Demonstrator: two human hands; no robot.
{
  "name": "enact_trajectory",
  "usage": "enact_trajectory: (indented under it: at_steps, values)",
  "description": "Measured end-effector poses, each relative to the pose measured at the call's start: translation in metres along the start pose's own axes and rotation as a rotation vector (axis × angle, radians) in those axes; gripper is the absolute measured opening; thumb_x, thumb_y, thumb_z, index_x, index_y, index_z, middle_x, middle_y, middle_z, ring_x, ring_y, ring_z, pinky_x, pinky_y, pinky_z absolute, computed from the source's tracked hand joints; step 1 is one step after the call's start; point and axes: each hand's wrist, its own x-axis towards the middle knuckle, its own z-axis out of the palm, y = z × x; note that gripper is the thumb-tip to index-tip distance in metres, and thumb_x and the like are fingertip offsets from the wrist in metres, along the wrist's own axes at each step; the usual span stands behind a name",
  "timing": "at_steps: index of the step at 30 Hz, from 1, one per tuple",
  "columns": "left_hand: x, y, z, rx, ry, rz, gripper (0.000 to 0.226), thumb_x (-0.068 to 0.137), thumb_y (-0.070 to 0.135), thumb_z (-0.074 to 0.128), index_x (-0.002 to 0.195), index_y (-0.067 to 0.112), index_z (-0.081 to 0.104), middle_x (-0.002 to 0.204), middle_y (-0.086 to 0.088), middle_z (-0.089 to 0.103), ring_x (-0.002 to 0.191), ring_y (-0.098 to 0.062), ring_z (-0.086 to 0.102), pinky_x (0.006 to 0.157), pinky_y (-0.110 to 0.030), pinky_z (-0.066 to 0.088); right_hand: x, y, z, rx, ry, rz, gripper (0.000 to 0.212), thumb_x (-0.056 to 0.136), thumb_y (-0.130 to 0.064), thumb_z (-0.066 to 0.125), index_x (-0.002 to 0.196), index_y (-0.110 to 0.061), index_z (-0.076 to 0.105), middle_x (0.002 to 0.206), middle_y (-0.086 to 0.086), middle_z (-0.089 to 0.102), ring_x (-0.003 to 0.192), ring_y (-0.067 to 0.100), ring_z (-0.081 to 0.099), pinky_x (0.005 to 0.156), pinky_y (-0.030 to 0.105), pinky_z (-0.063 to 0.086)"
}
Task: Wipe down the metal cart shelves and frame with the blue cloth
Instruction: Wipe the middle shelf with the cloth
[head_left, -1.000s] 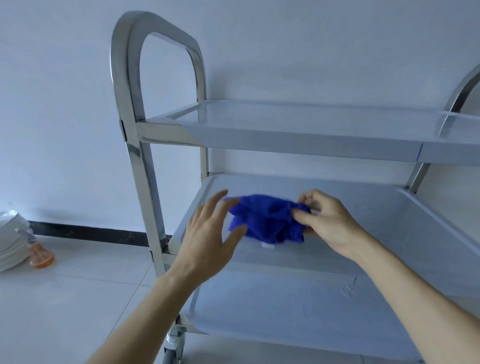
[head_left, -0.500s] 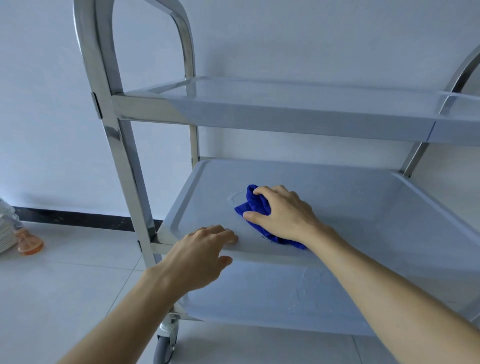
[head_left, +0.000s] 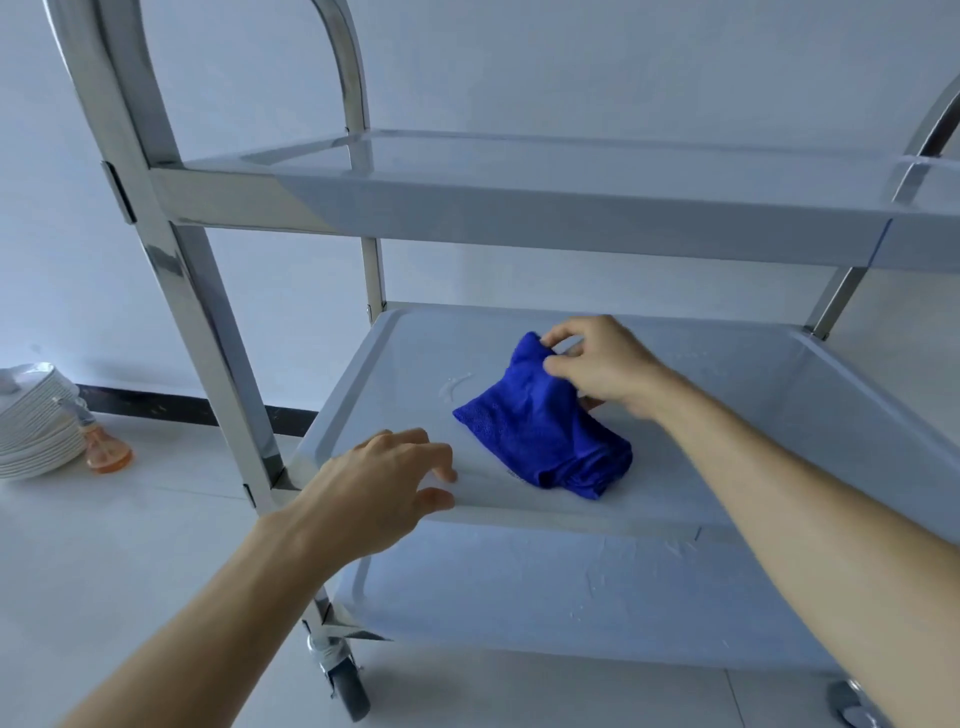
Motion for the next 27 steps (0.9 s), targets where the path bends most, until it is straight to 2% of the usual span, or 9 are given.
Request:
enact_trajectory:
  at_steps: [3, 6, 9, 11, 13, 16, 19, 23, 27]
  values:
    - [-0.002, -0.008, -0.002, -0.025, -0.022, -0.027, 0.025, 0.094, 0.05, 0.055, 0.117, 0.04, 0.058, 0.124, 0.018, 0.053, 0.109, -0.01, 0.052, 0.09, -0.034, 0.051, 0.007, 0.025, -0.031, 0.055, 0.009, 0.143, 0.028, 0.091, -0.001, 0.06, 0.114, -0.016, 0.065, 0.098, 0.015, 0.071, 0.075, 0.021, 0.069, 0.059, 0.03, 0.058]
    - [-0.004, -0.009, -0.003, -0.064, -0.015, -0.057, 0.024, 0.095, 0.054, 0.05, 0.112, 0.039, 0.06, 0.122, 0.021, 0.052, 0.106, -0.008, 0.053, 0.091, -0.034, 0.05, 0.017, 0.049, -0.05, -0.377, 0.164, 0.178, 0.031, 0.094, -0.001, 0.05, 0.118, -0.015, 0.065, 0.117, 0.017, 0.066, 0.097, 0.03, 0.067, 0.082, 0.035, 0.057]
    - [-0.003, -0.008, -0.001, -0.037, 0.054, -0.067, 0.026, 0.098, 0.054, 0.043, 0.109, 0.037, 0.06, 0.122, 0.02, 0.053, 0.104, -0.008, 0.054, 0.088, -0.032, 0.049, 0.011, 0.034, -0.035, -0.393, 0.28, -0.09, 0.025, 0.097, -0.008, 0.048, 0.112, -0.01, 0.068, 0.118, 0.012, 0.069, 0.104, 0.027, 0.064, 0.09, 0.031, 0.05]
    - [-0.001, -0.01, 0.005, -0.003, 0.141, -0.07, 0.028, 0.098, 0.053, 0.042, 0.112, 0.036, 0.058, 0.129, 0.018, 0.052, 0.112, -0.011, 0.053, 0.095, -0.033, 0.044, 0.0, 0.014, -0.007, -0.37, 0.209, -0.315, 0.022, 0.097, -0.012, 0.051, 0.108, -0.009, 0.071, 0.112, 0.007, 0.072, 0.101, 0.02, 0.064, 0.09, 0.026, 0.047]
    - [0.002, -0.011, 0.011, 0.017, 0.211, -0.077, 0.037, 0.097, 0.055, 0.041, 0.126, 0.035, 0.052, 0.141, 0.017, 0.047, 0.128, -0.014, 0.046, 0.107, -0.036, 0.035, -0.006, 0.008, 0.025, -0.365, 0.071, -0.398, 0.023, 0.098, -0.022, 0.054, 0.112, -0.013, 0.071, 0.117, 0.004, 0.071, 0.109, 0.02, 0.063, 0.098, 0.029, 0.044]
    - [0.008, -0.012, 0.022, -0.015, 0.115, -0.119, 0.059, 0.096, 0.063, 0.027, 0.149, 0.038, 0.027, 0.161, 0.015, 0.019, 0.15, -0.016, 0.014, 0.121, -0.044, 0.013, -0.008, 0.023, 0.066, -0.578, -0.103, -0.326, 0.048, 0.102, -0.048, 0.04, 0.141, -0.024, 0.05, 0.148, -0.004, 0.049, 0.14, 0.016, 0.039, 0.115, 0.034, 0.027]
    - [0.011, -0.017, 0.035, -0.018, -0.062, -0.167, 0.082, 0.08, 0.075, -0.013, 0.154, 0.042, -0.005, 0.163, 0.017, -0.011, 0.151, -0.015, -0.013, 0.121, -0.05, -0.005, -0.008, 0.032, 0.072, -0.706, -0.154, -0.322, 0.058, 0.103, -0.056, 0.026, 0.155, -0.029, 0.028, 0.163, -0.008, 0.025, 0.15, 0.011, 0.016, 0.122, 0.038, 0.012]
    - [0.013, -0.026, 0.041, -0.003, -0.053, -0.156, 0.095, 0.064, 0.075, -0.025, 0.152, 0.045, -0.011, 0.161, 0.02, -0.017, 0.15, -0.014, -0.016, 0.121, -0.05, -0.008, -0.011, 0.057, 0.028, -0.679, -0.221, -0.277, 0.055, 0.102, -0.059, 0.026, 0.154, -0.041, 0.027, 0.163, -0.018, 0.021, 0.151, 0.004, 0.014, 0.124, 0.033, 0.009]
    - [0.015, -0.03, 0.041, -0.009, -0.051, -0.139, 0.094, 0.064, 0.077, -0.023, 0.152, 0.047, -0.01, 0.161, 0.022, -0.017, 0.15, -0.013, -0.016, 0.121, -0.05, -0.008, -0.022, 0.111, -0.04, -0.705, -0.088, -0.084, 0.048, 0.105, -0.05, 0.023, 0.152, -0.042, 0.029, 0.162, -0.016, 0.025, 0.15, 0.006, 0.017, 0.123, 0.035, 0.011]
